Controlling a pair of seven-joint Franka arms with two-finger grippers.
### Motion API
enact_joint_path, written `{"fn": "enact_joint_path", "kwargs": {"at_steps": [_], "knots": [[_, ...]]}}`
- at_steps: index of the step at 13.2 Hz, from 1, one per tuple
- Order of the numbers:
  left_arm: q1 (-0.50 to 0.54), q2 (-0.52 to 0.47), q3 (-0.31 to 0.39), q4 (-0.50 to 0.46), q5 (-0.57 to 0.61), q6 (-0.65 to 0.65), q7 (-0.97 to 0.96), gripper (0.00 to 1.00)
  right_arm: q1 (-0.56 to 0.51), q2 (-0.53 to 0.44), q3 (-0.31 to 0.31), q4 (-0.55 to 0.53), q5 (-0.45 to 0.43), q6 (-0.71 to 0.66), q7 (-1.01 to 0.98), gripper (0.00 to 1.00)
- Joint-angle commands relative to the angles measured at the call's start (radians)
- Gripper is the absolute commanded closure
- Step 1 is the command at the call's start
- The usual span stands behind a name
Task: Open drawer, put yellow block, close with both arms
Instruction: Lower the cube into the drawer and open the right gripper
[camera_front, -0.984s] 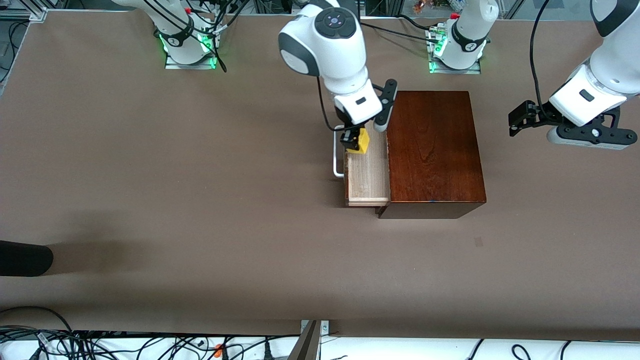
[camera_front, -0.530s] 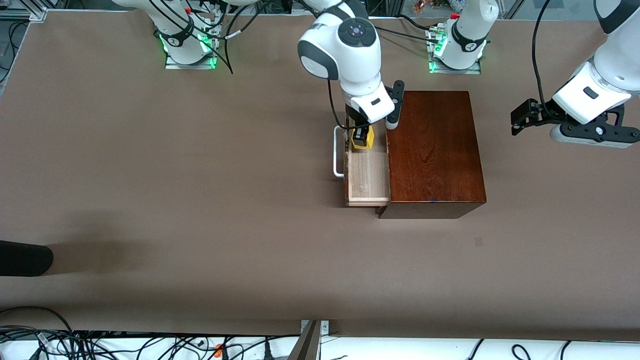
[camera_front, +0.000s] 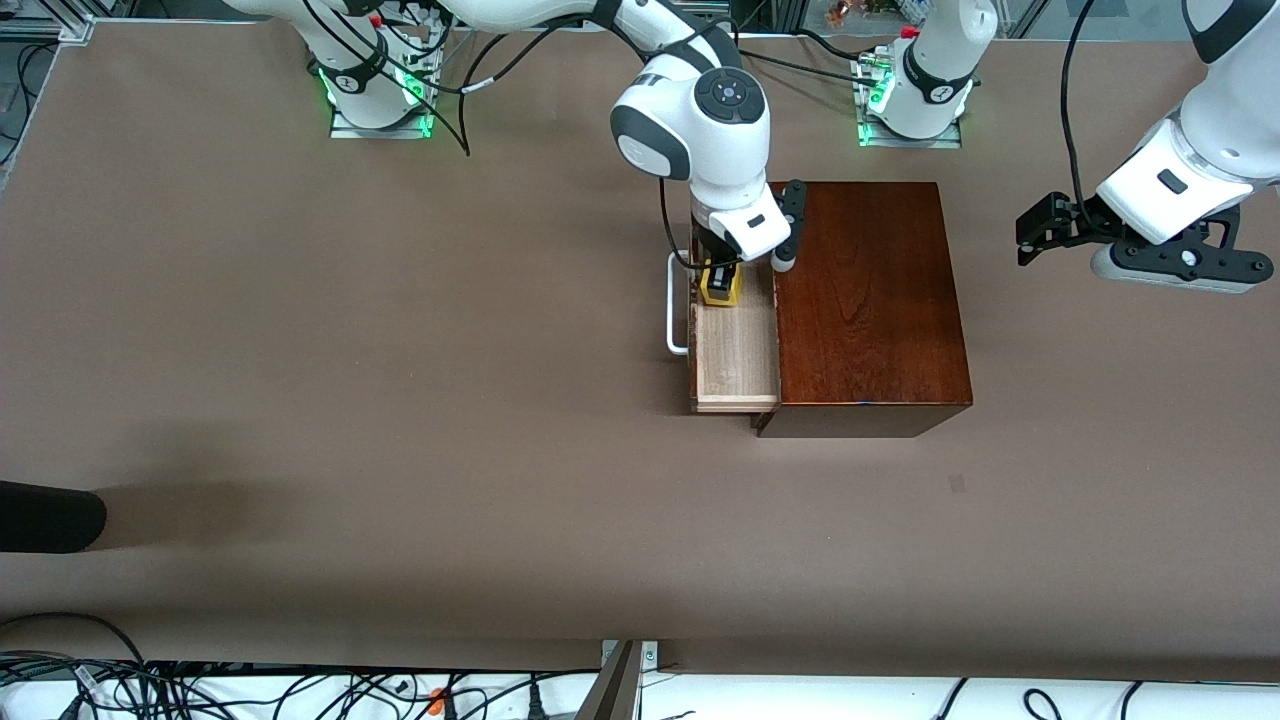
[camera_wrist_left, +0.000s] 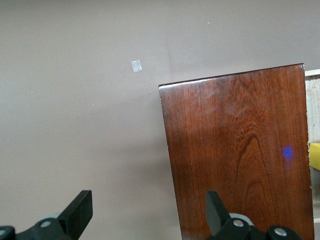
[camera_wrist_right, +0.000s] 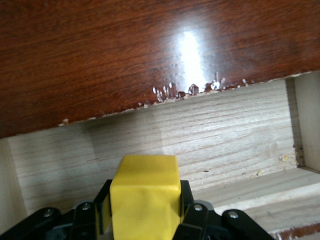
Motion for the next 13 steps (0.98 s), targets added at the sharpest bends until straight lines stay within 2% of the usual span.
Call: {"fn": "enact_joint_path", "kwargs": {"at_steps": [1,3,4,5,6,10,13], "knots": [[0.002,-0.016,-0.002,0.007,-0.015,-0.022,0.022,0.00,0.010,0.020,-0.008,0.004,-0.025,0.003,0.020,0.81],[-0.003,-0.016,-0.002,0.007,-0.015,-0.022,0.023,0.00,0.010,0.024,-0.010,0.003,-0.027,0.019,0.014,0.74],[-0.003,-0.016,-0.002,0.008,-0.015,-0.022,0.023,0.00,0.004,0.023,-0.011,0.004,-0.040,0.020,0.008,0.65],[-0.003,-0.016,-0.002,0.008,-0.015,-0.022,0.023,0.00,-0.002,0.018,-0.011,0.009,-0.042,0.020,-0.006,0.15],[-0.003,-0.016,-0.002,0.007,-0.015,-0.022,0.023,0.00,-0.008,0.014,-0.011,0.013,-0.042,0.020,-0.007,0.00],[-0.004,-0.016,-0.002,0.007,-0.018,-0.025,0.023,0.00,-0.030,-0.022,-0.008,0.029,-0.022,-0.004,-0.003,0.00],[-0.004,-0.015,-0.004,0.007,-0.019,-0.030,0.023,0.00,-0.111,-0.117,-0.010,0.033,0.068,-0.075,-0.003,0.00]]}}
